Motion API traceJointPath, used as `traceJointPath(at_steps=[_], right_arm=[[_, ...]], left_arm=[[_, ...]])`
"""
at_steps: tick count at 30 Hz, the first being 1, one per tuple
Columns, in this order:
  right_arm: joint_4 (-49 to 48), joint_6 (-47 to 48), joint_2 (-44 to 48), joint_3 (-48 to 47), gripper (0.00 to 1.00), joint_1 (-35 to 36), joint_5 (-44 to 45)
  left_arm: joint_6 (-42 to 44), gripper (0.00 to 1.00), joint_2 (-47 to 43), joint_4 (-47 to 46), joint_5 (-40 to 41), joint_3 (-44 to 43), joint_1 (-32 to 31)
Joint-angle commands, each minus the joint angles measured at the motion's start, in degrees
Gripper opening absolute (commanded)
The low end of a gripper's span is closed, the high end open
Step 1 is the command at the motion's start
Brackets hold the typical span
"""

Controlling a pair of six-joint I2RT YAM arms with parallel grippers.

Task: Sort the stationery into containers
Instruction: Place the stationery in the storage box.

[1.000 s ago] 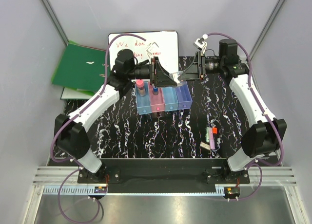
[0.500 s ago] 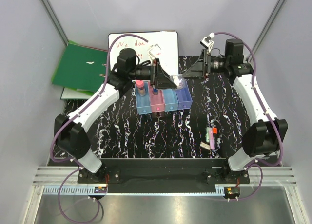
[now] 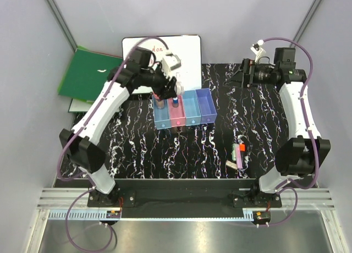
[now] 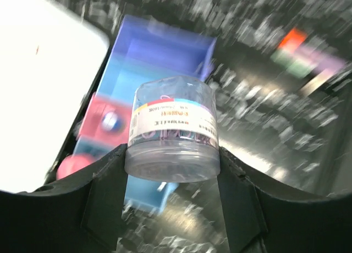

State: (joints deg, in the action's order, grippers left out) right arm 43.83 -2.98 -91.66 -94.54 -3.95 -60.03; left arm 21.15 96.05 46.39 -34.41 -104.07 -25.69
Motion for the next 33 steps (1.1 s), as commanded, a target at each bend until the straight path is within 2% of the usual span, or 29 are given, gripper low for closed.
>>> traceJointPath(at_steps=[1, 8, 17, 33], right_arm=[[13.19, 18.35, 1.75, -3.80, 1.00, 0.96, 15.26], [15.75, 22.58, 3.68, -3.37, 1.00, 0.96, 17.32], [16.28, 23.11, 6.84, -2.14, 1.00, 0.96, 16.17], [16.20, 22.76, 9.74, -0.56, 1.00, 0.96, 15.56]], left_arm=[[19.88, 0.00, 4.76, 10.03, 16.56, -0.17, -2.87], [27.98, 0.00, 11.52, 9.77, 27.37, -1.13, -6.65], [37.21, 0.00, 20.74, 9.77, 33.26, -5.70, -8.41], [43.89, 0.00, 26.03, 9.68, 36.35, -8.69, -11.31]])
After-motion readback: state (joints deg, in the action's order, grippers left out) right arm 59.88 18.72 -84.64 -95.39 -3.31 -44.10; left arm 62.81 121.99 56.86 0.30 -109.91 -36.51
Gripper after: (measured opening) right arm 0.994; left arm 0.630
